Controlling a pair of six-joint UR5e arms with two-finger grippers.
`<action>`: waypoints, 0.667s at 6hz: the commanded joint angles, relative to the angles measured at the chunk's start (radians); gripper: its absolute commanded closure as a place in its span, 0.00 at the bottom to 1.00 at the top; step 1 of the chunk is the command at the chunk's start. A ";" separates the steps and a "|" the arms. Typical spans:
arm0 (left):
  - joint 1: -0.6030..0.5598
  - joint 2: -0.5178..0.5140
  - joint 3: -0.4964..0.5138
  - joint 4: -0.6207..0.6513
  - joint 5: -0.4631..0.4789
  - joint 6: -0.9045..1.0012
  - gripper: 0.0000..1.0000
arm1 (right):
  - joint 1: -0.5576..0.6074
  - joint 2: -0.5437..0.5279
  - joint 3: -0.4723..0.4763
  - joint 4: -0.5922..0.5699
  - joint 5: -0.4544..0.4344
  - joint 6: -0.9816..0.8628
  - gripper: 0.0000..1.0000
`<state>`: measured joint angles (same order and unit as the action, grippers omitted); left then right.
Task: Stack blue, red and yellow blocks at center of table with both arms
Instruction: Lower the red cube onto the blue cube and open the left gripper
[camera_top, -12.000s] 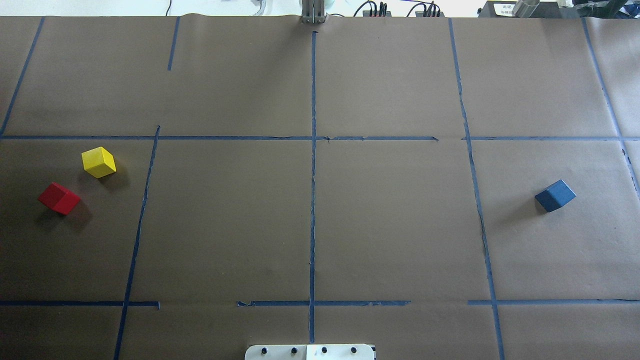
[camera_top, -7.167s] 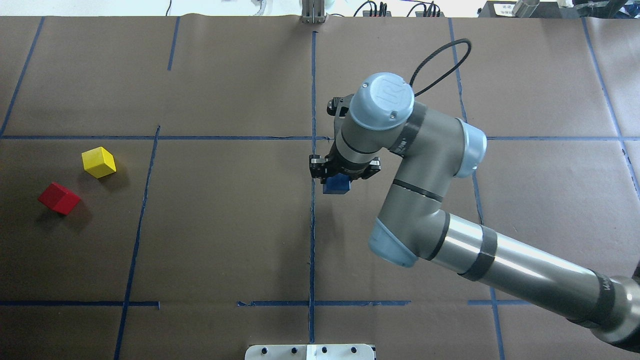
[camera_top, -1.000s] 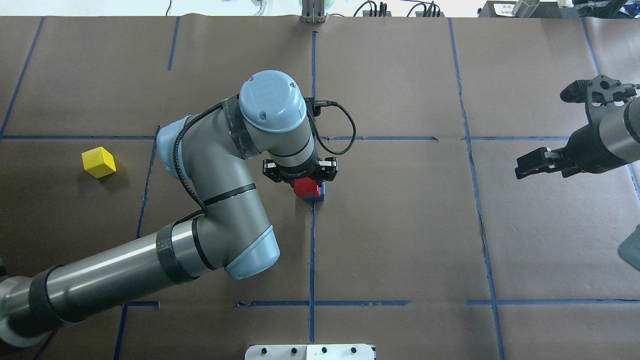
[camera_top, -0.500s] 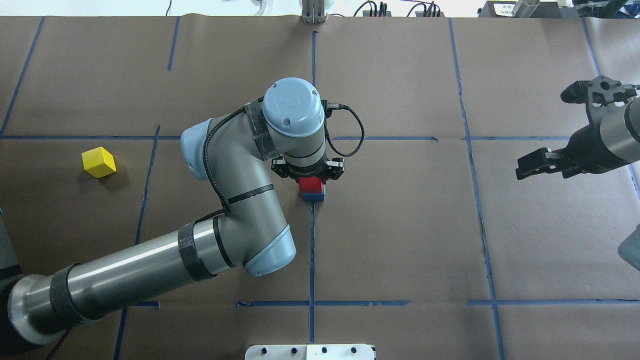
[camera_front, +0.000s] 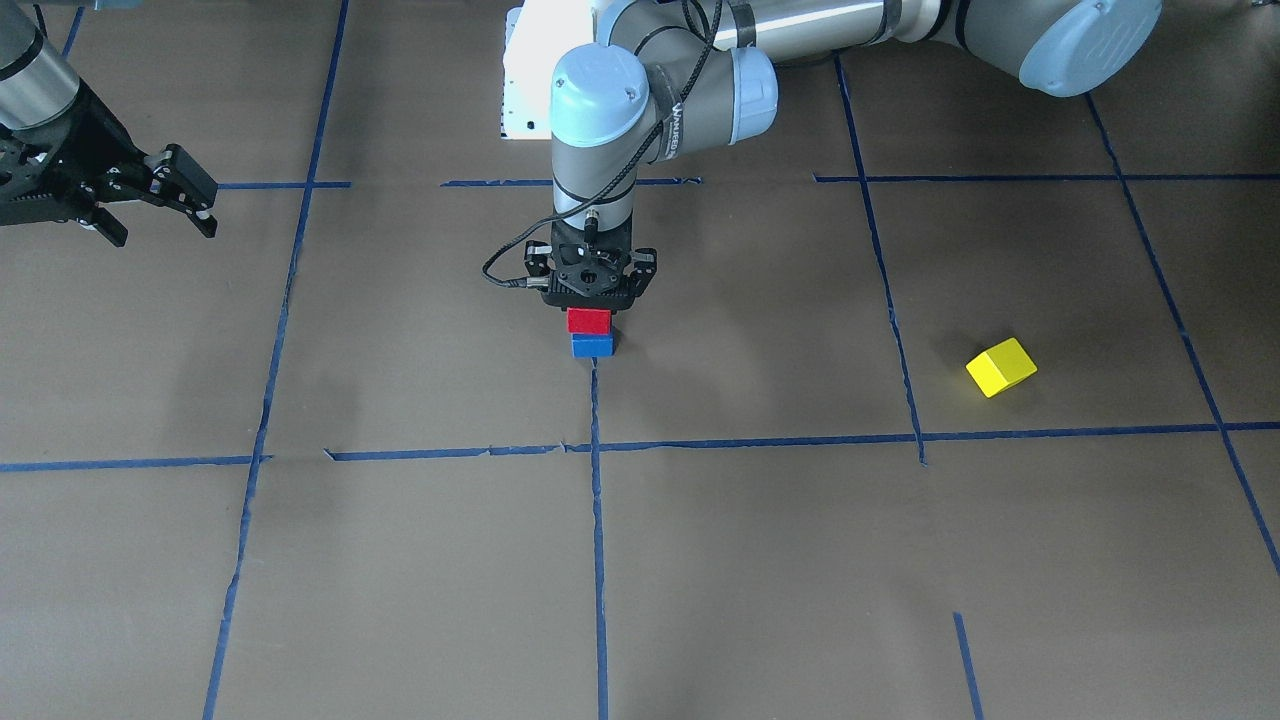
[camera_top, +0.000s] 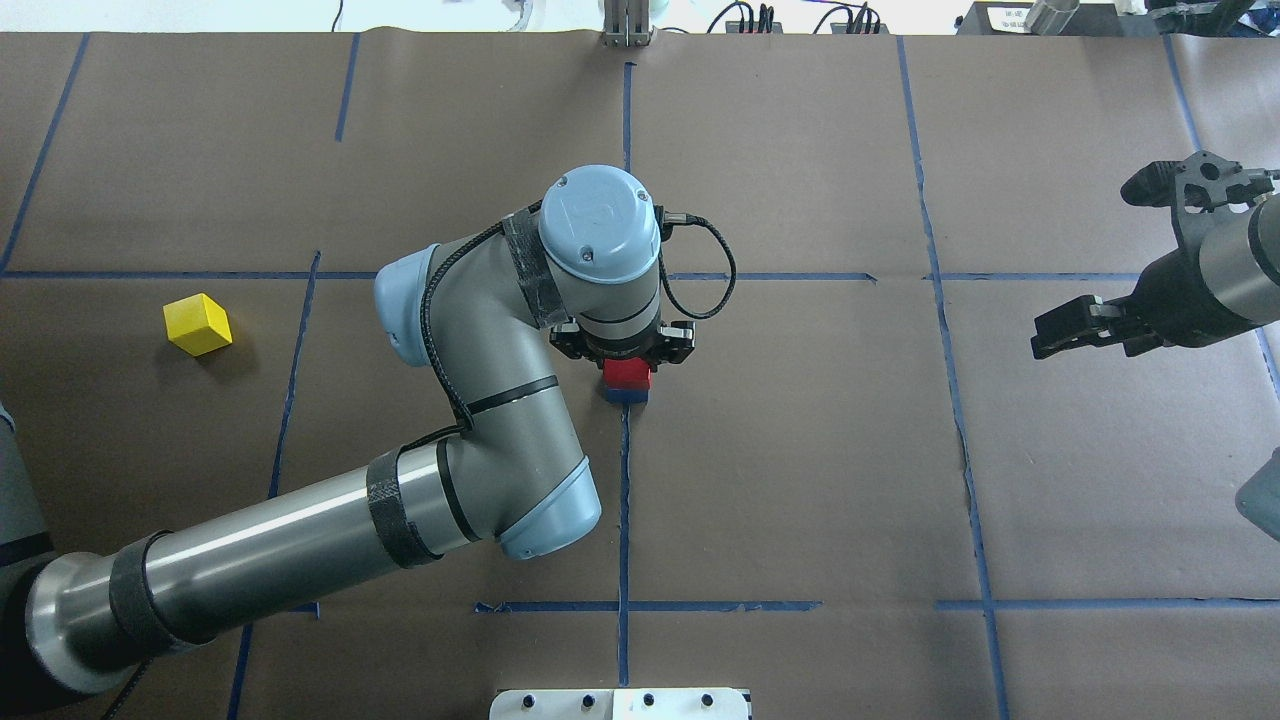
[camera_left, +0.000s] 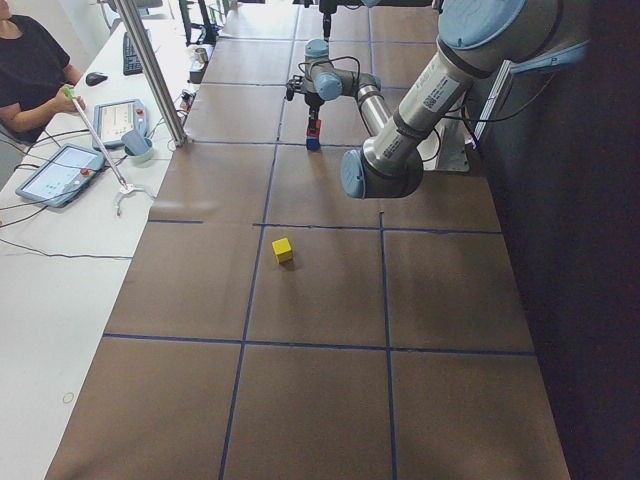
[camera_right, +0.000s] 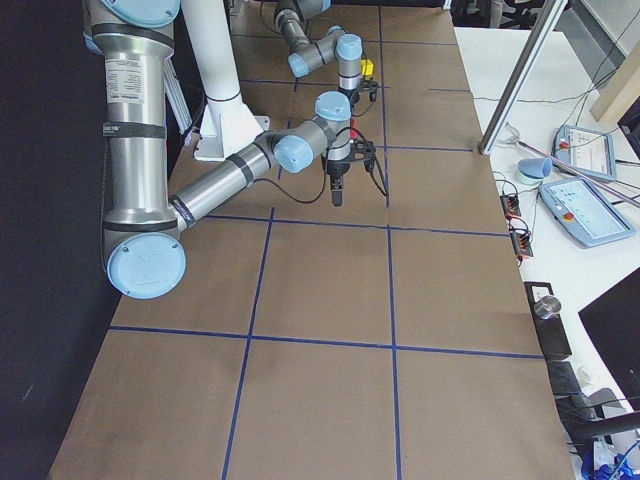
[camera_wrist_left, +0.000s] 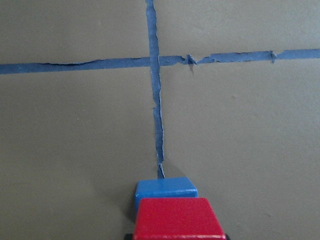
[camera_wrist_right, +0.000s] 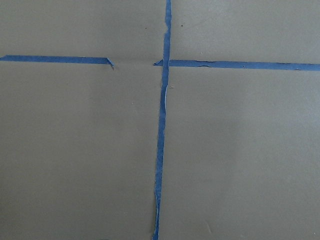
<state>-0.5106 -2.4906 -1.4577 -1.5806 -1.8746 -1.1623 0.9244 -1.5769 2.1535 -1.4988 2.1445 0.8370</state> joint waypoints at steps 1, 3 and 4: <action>0.000 0.003 0.000 0.002 0.021 0.000 0.83 | -0.001 0.000 -0.001 0.000 -0.002 0.004 0.00; 0.000 0.001 0.002 0.001 0.022 0.000 0.82 | -0.002 0.005 -0.009 0.000 -0.003 0.010 0.00; 0.001 0.003 0.003 0.001 0.023 0.001 0.38 | -0.002 0.005 -0.009 0.000 -0.003 0.010 0.00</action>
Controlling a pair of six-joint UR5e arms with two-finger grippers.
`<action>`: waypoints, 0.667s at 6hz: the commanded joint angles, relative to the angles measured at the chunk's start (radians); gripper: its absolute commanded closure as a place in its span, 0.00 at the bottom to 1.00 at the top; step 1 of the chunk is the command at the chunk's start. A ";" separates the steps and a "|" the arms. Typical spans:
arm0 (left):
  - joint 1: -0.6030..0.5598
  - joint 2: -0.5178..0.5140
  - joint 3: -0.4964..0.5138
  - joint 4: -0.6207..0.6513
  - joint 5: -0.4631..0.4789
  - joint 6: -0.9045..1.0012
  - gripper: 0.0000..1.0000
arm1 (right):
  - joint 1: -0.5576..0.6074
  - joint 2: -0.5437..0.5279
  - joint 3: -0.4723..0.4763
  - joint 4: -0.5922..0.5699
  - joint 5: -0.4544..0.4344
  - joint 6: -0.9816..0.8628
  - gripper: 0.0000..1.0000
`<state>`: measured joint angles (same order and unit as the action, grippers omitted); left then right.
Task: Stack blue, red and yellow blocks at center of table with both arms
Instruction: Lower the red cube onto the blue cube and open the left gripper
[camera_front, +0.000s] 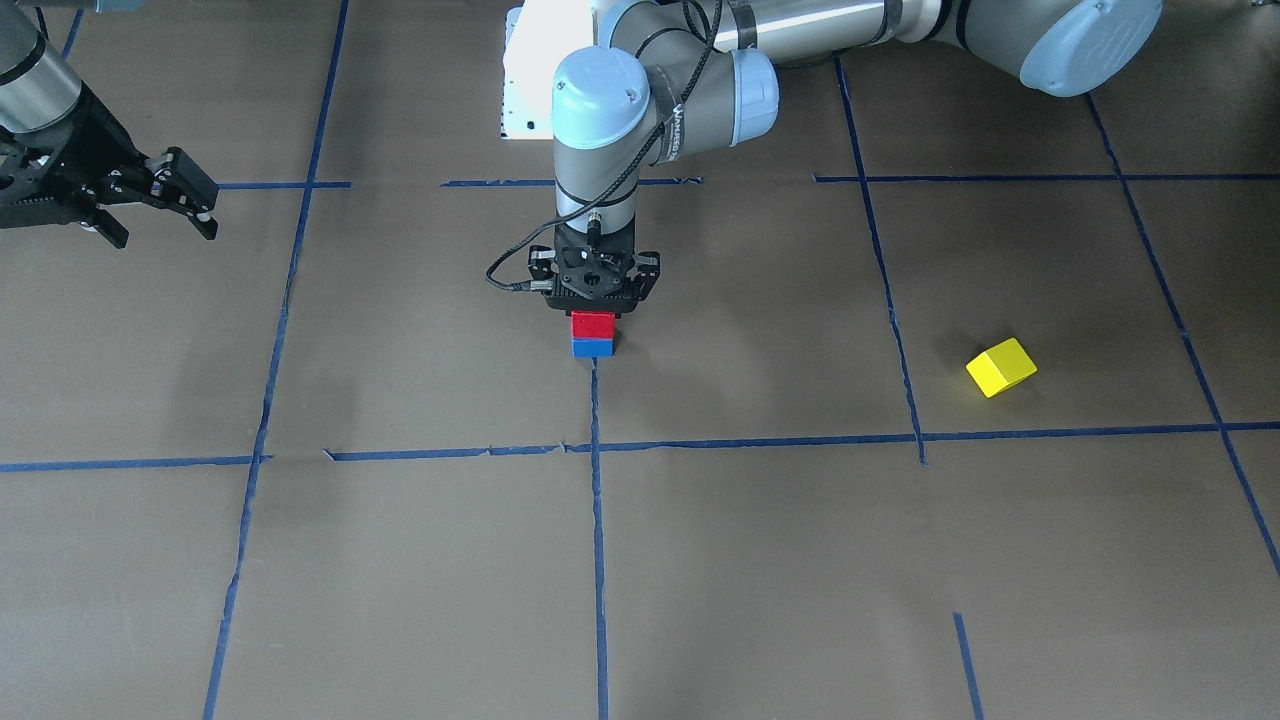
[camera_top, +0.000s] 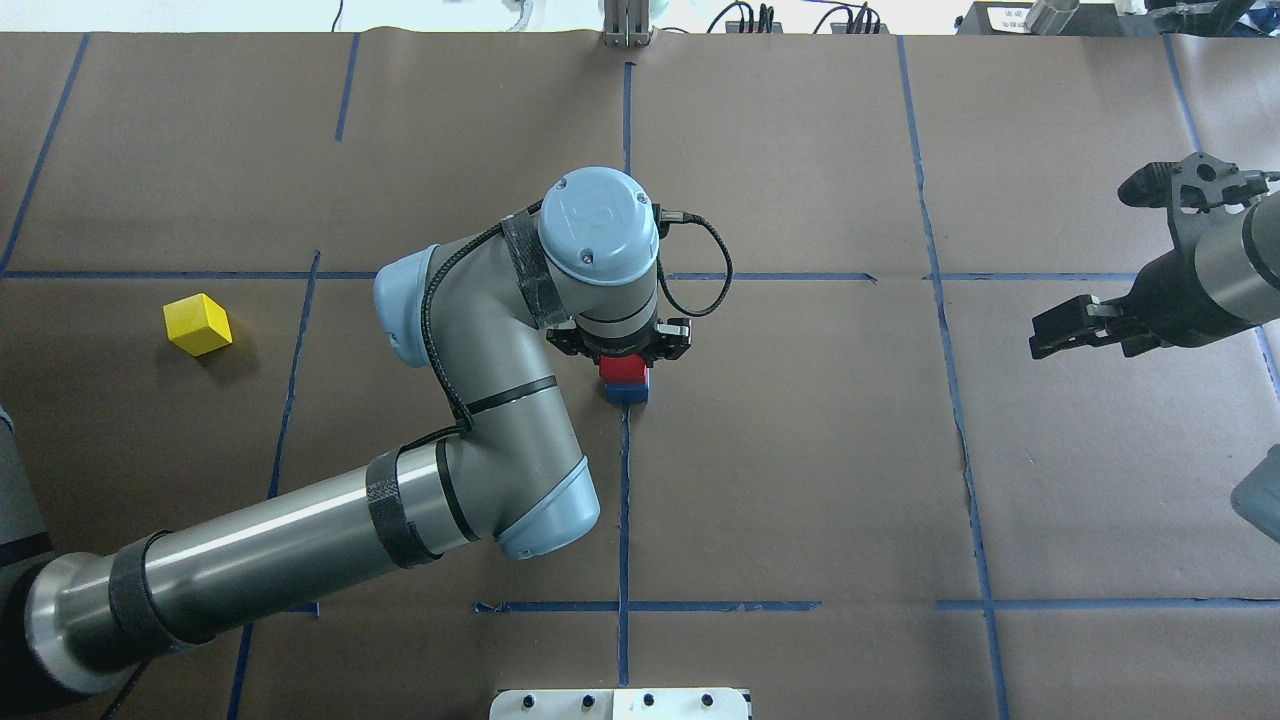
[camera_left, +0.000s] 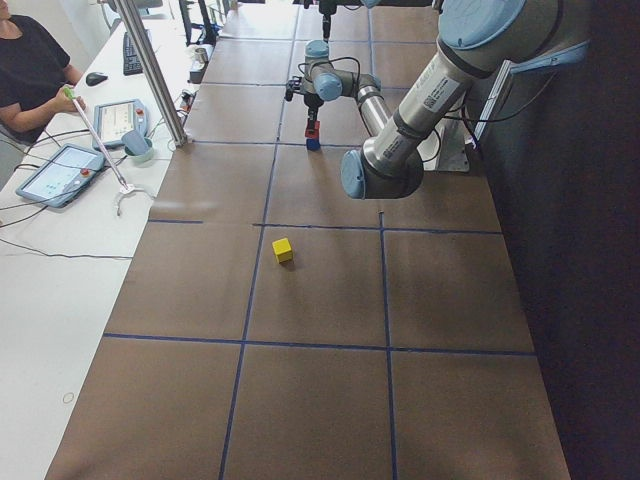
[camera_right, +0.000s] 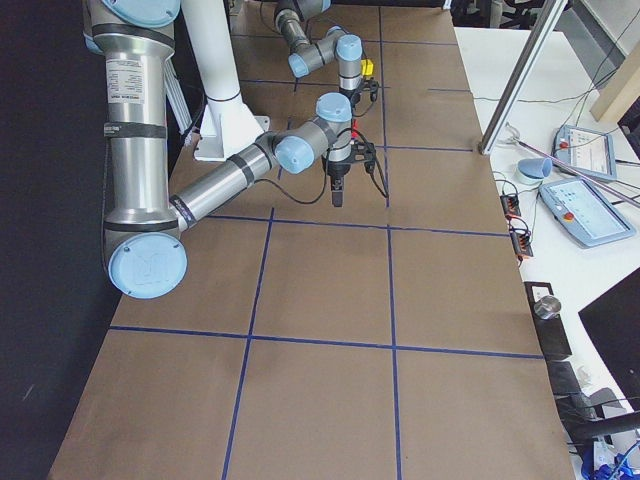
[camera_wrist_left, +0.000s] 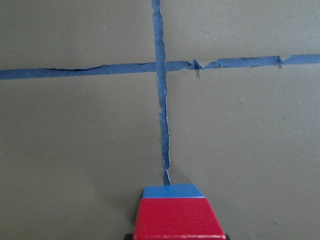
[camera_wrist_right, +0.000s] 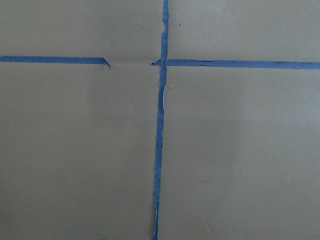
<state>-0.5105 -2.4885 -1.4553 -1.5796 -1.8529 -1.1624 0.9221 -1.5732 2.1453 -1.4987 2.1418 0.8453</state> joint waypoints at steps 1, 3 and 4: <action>0.007 -0.004 0.007 -0.002 0.027 0.001 0.16 | 0.000 0.005 -0.001 0.000 0.000 0.003 0.00; 0.004 -0.013 -0.029 0.001 0.029 0.001 0.00 | 0.000 0.005 -0.001 0.000 0.000 0.002 0.00; -0.034 -0.006 -0.119 0.015 0.020 0.001 0.00 | 0.000 0.007 -0.001 0.000 0.000 0.001 0.00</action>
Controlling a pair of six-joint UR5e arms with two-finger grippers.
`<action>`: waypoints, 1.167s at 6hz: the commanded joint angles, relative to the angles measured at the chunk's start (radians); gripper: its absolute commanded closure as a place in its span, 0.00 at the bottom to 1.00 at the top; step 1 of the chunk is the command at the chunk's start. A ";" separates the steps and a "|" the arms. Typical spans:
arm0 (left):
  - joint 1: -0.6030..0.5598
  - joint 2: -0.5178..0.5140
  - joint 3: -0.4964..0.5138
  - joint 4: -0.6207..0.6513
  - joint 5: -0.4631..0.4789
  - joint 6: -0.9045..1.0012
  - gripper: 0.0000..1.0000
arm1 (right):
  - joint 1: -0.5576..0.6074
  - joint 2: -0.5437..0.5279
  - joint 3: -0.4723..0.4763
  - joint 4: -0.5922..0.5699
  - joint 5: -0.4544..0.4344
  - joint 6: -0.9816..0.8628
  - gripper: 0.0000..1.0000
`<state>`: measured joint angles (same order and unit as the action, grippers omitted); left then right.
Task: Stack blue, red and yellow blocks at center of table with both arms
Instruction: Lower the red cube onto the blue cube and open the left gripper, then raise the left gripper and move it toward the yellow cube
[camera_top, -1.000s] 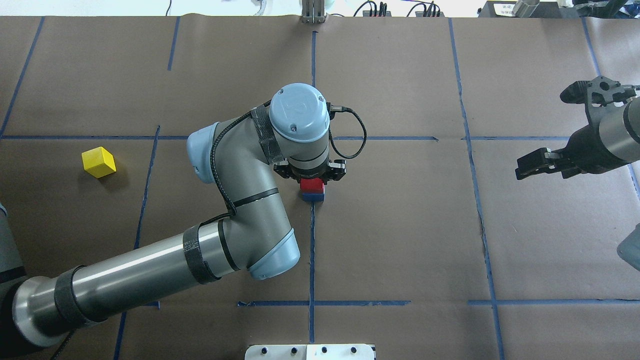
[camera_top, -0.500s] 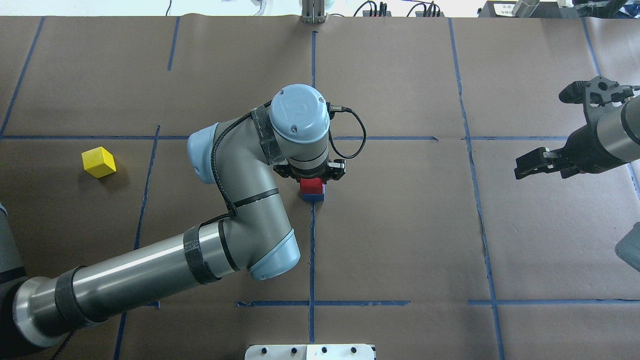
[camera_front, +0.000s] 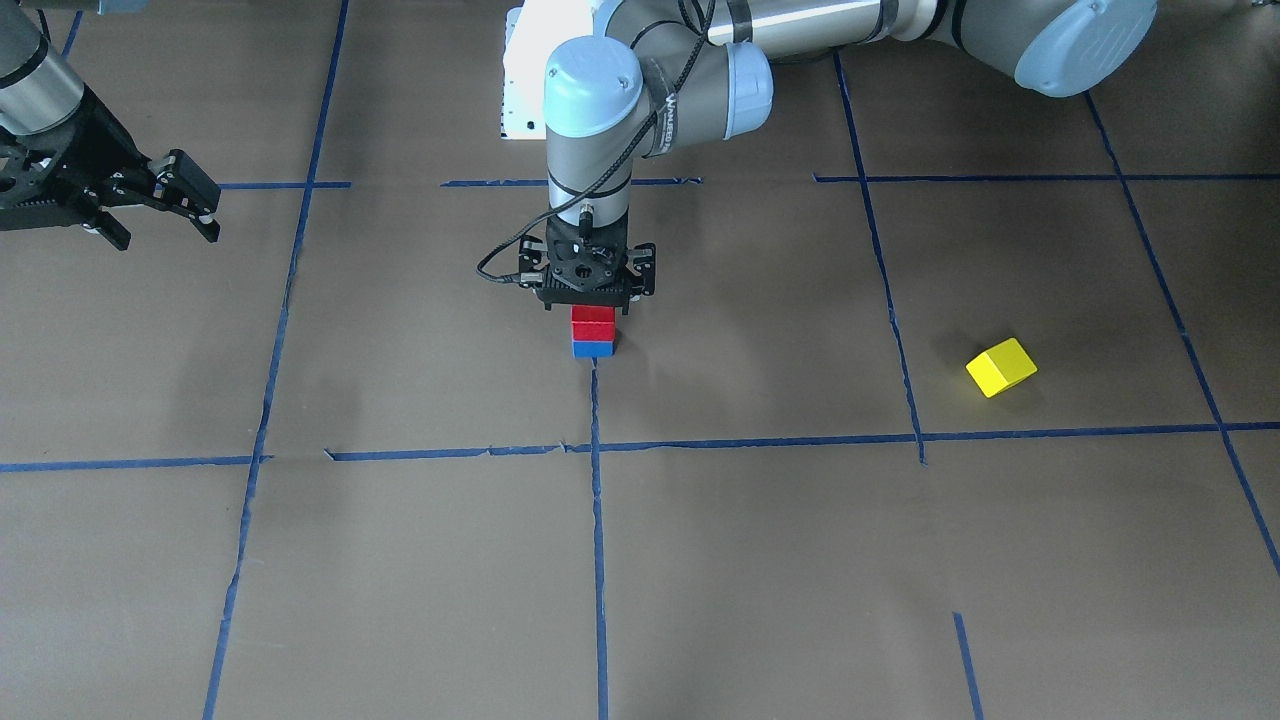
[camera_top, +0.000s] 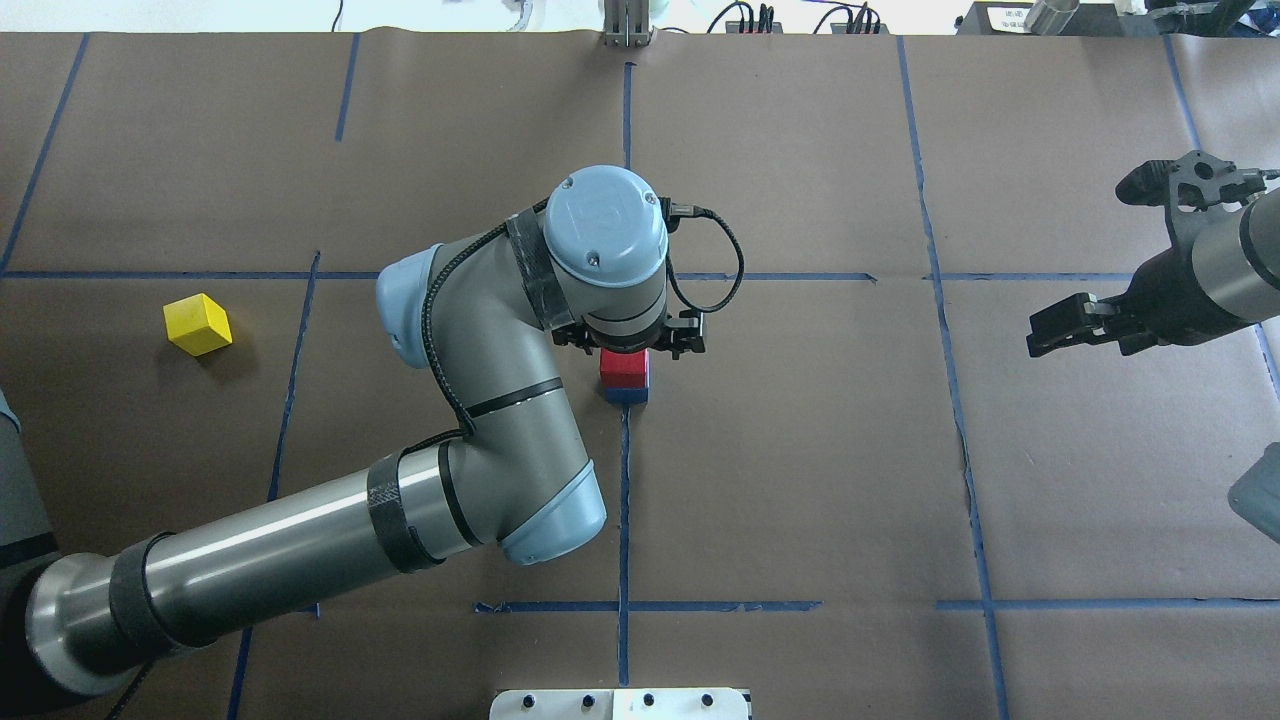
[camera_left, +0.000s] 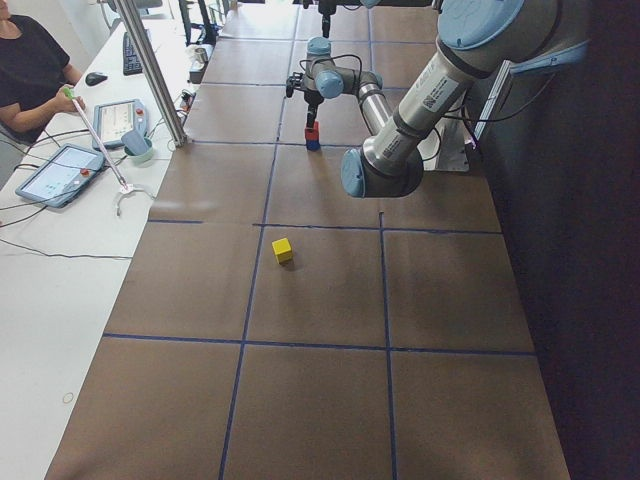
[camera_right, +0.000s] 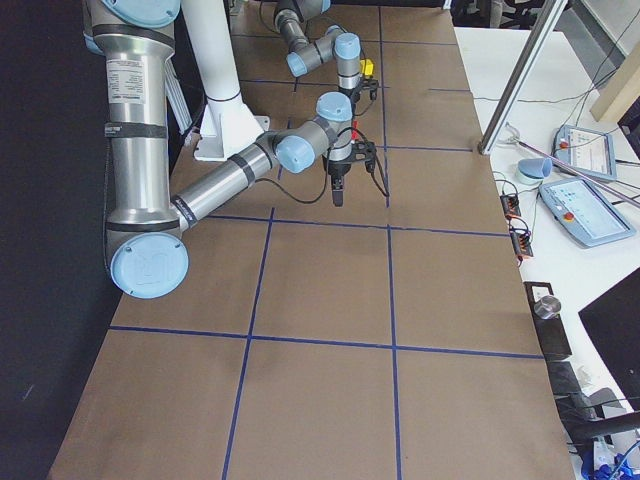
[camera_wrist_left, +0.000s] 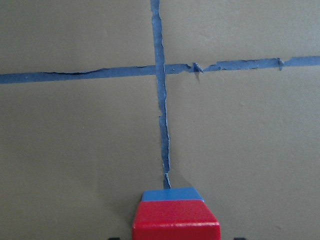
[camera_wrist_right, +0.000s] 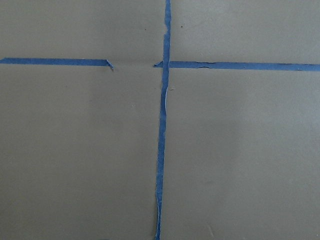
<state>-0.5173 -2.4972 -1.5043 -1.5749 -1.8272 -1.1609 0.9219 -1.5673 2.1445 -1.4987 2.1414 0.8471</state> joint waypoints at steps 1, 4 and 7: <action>-0.076 0.076 -0.168 0.009 -0.048 0.000 0.00 | 0.000 0.000 0.000 0.000 0.002 -0.003 0.00; -0.246 0.411 -0.379 -0.002 -0.165 0.211 0.00 | 0.003 -0.011 0.003 0.000 0.000 -0.011 0.00; -0.429 0.700 -0.331 -0.126 -0.320 0.284 0.00 | 0.003 -0.011 0.008 0.002 0.000 -0.010 0.00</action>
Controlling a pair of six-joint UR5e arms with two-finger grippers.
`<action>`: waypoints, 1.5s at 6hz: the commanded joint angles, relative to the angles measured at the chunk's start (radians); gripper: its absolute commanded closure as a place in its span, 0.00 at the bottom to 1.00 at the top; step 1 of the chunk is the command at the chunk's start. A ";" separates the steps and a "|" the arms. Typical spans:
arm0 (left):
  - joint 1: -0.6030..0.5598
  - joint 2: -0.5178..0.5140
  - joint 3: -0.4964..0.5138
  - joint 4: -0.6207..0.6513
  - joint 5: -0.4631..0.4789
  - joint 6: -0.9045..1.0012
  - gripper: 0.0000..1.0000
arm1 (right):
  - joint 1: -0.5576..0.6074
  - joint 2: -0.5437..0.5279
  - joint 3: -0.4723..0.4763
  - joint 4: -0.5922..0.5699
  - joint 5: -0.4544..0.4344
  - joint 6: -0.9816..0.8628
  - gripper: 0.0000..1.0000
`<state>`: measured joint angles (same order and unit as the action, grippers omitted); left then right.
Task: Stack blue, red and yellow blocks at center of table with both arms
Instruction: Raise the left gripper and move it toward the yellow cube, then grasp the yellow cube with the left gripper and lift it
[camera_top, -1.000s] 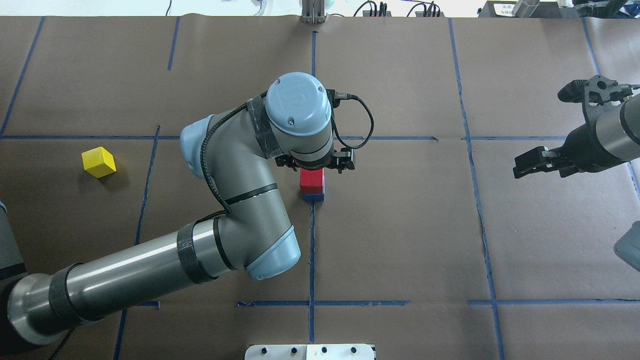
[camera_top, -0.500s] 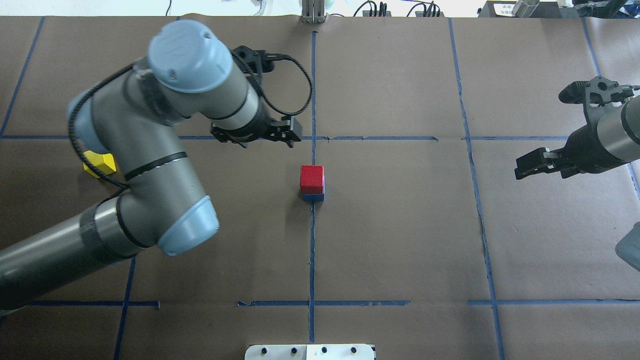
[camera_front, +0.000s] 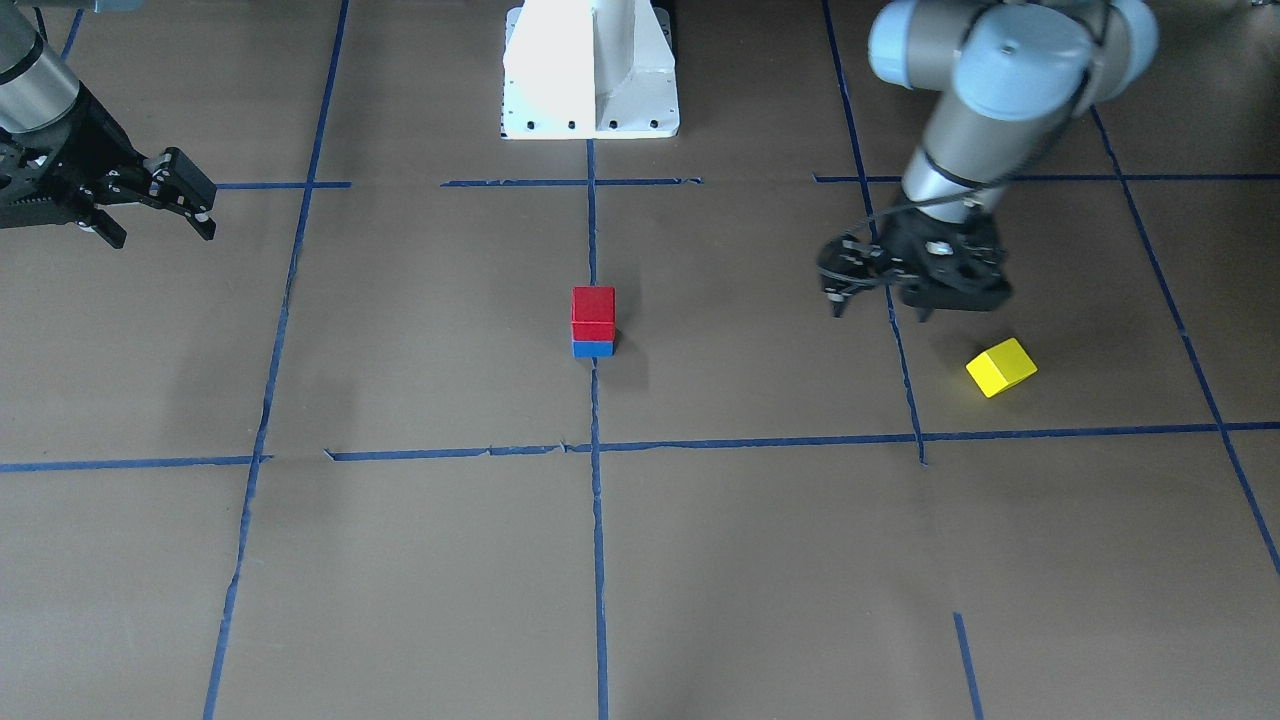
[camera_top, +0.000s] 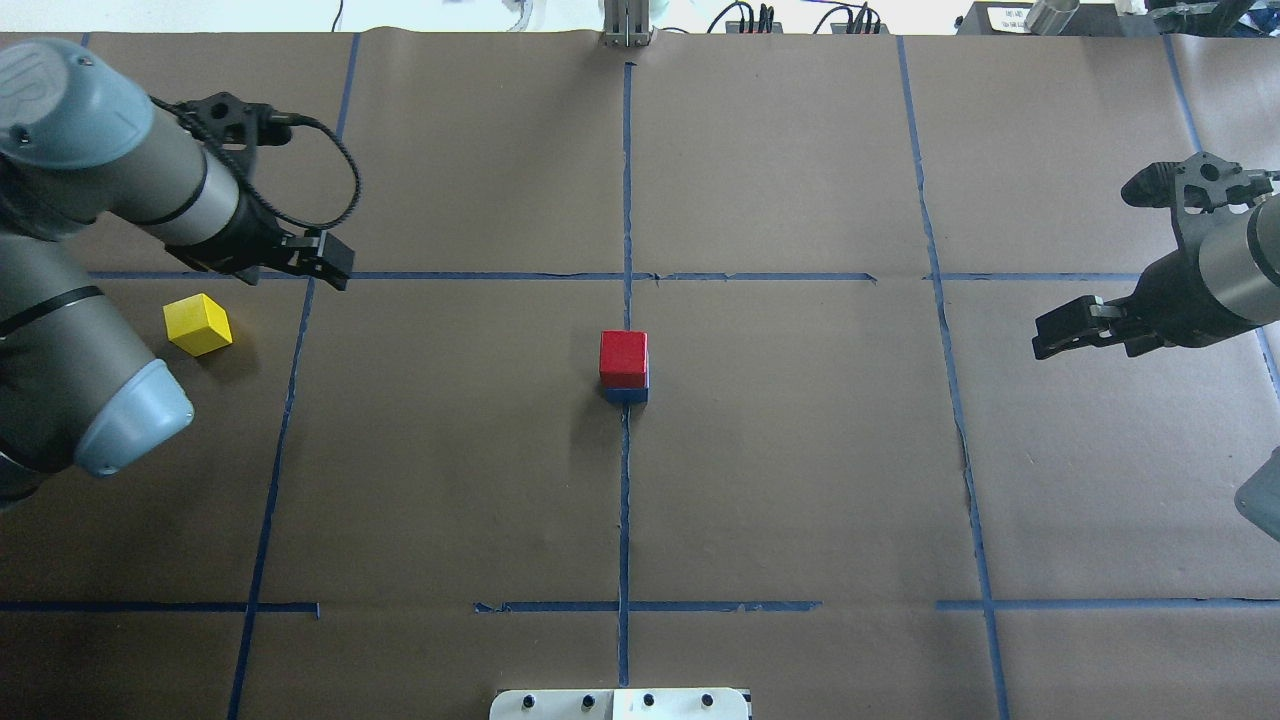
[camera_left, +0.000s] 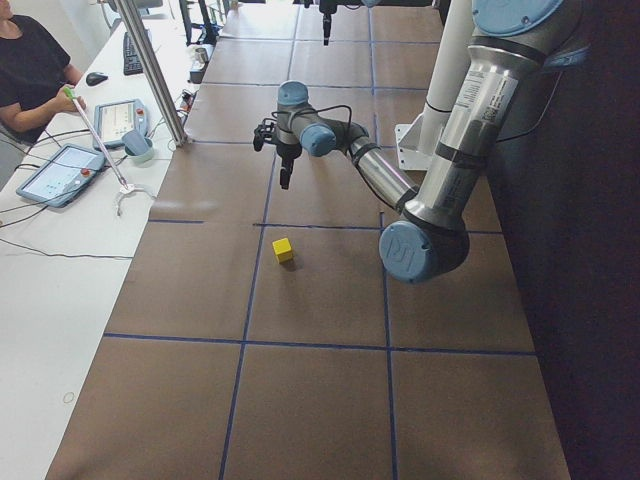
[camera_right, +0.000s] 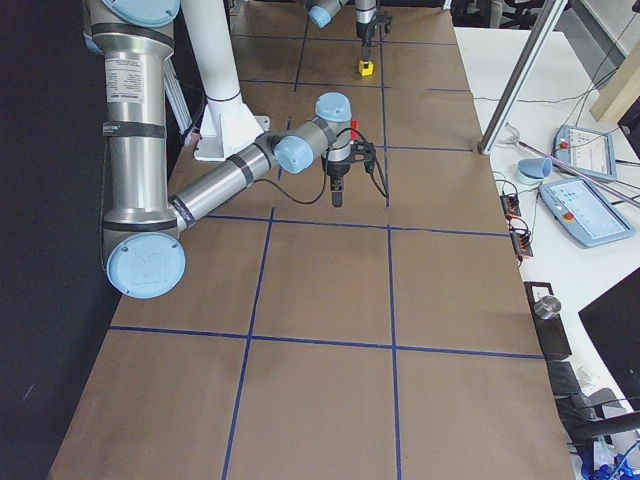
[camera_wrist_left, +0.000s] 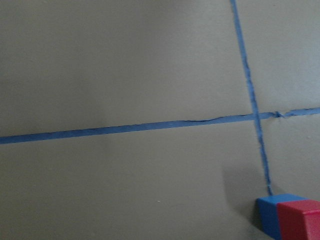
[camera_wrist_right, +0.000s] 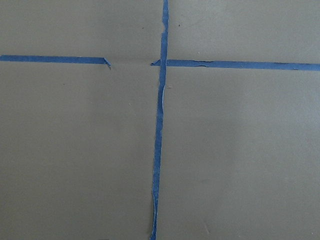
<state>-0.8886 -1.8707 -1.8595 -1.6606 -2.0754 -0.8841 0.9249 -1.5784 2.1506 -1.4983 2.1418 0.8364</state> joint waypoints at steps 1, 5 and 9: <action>-0.072 0.094 0.055 -0.041 -0.074 -0.077 0.00 | -0.001 0.001 0.003 0.001 0.000 0.004 0.00; -0.067 0.140 0.199 -0.198 -0.075 -0.205 0.00 | -0.003 0.000 -0.001 0.000 0.000 0.007 0.00; -0.064 0.124 0.269 -0.245 -0.075 -0.236 0.00 | -0.003 0.001 -0.005 0.000 -0.003 0.006 0.00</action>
<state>-0.9536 -1.7421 -1.6064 -1.9028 -2.1506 -1.1181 0.9220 -1.5770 2.1461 -1.4983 2.1390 0.8432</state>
